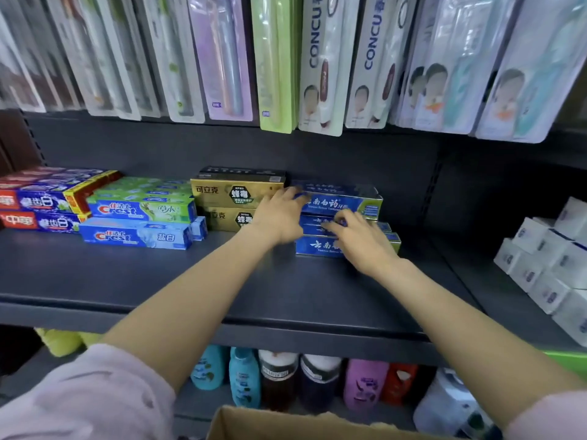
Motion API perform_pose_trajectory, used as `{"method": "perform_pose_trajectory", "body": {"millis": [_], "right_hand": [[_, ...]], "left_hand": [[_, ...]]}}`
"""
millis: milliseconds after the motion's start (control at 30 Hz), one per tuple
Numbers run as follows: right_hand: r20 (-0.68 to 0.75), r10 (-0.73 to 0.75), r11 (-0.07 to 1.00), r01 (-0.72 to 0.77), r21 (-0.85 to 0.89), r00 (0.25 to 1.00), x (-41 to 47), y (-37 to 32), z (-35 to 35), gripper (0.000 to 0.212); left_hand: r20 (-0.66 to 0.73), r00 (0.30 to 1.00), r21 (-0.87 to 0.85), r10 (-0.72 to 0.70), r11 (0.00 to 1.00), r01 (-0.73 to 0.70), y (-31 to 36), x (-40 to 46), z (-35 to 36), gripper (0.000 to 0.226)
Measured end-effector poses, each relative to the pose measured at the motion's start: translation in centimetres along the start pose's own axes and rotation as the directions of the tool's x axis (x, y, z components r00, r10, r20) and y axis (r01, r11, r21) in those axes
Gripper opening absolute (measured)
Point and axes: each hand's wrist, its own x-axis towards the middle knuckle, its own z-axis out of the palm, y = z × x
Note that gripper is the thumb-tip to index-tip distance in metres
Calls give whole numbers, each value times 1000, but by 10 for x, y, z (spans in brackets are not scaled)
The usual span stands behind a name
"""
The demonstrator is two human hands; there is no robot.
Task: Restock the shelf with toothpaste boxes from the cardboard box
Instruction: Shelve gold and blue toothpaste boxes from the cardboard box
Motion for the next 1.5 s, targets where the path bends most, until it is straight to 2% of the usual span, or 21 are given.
{"method": "perform_pose_trajectory", "body": {"millis": [67,133,267,467,667,833,1000,1100,1200,1333,1500], "right_hand": [[63,39,998,-42,46,997,0,-1,7,60],[55,60,997,-63,53,997,1,-1,11,65],[33,59,997,-60,49,998,1,-3,12,66],[81,61,994,-68,88,995,1,-6,7,67],[-94,139,945,-103,312,986,-40,-8,-8,48],[-23,153,891,-128,435,988,-100,2,-24,31],[31,152,791,-140,596,988,-188,13,-35,17],[130,138,800,-188,570,982,-241,21,-24,17],[298,78,816,-232,529,952,-284,29,3,20],[501,52,842,-308,443,864,-324,38,55,23],[671,98,849,-414,329,734,-355,49,131,25]], "left_hand": [[-21,1000,-25,-1,1000,0,-2,-1,2,73],[-29,1000,-52,3,999,-4,-3,-1,3,75],[-48,999,-78,14,997,-17,-2,-2,5,75],[-42,999,-86,-3,996,0,2,-9,9,72],[-173,985,-185,-12,982,-20,34,-43,15,47],[-91,994,-400,-61,916,20,74,-88,14,32],[-122,986,-566,-114,824,26,134,-154,10,17],[-36,997,-600,-65,799,31,171,-197,25,9],[160,987,-564,2,821,89,199,-227,55,12],[454,887,-495,79,851,177,226,-250,107,12],[661,740,-420,121,877,232,245,-259,176,17]]}}
